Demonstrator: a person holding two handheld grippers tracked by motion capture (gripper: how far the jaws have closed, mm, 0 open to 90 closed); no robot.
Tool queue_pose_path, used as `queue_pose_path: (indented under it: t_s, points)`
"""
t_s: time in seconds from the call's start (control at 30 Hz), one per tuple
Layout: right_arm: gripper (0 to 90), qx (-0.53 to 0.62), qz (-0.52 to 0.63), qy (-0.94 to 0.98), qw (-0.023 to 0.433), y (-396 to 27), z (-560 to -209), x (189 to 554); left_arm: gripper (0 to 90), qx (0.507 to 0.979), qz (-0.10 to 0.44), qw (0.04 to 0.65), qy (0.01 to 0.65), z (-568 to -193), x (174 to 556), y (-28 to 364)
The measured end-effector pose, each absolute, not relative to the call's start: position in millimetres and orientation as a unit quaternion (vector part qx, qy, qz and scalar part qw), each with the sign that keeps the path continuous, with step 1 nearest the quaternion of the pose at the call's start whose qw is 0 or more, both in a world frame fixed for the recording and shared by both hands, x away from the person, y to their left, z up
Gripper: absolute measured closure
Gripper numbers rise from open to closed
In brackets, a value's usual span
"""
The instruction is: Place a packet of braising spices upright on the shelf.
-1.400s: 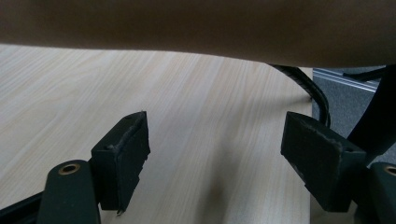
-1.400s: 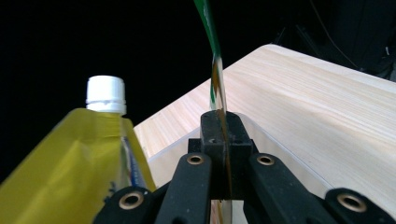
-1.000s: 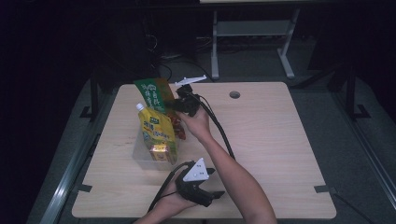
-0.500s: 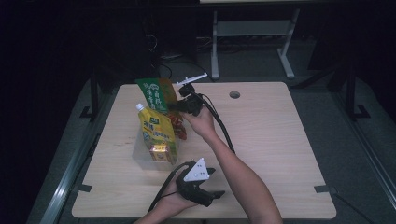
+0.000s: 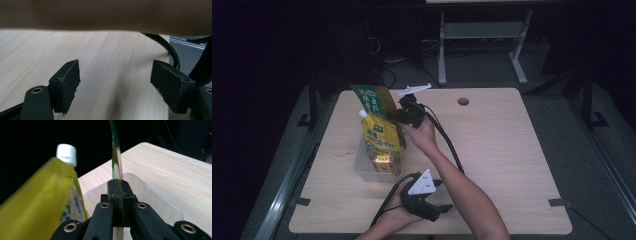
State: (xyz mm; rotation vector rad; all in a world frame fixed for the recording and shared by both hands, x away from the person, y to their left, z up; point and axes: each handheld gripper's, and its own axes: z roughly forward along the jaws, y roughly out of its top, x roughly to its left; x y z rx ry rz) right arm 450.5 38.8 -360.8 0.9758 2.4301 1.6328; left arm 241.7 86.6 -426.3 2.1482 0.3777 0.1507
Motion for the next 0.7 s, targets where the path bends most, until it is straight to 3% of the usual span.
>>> queue_pose_path:
  t_s: [0.7]
  points:
    - [88.8,0.308,0.519,0.797,0.032,18.6,-383.6,457.1,23.0,0.872,0.061,0.461,0.153,-427.4,242.4,84.7]
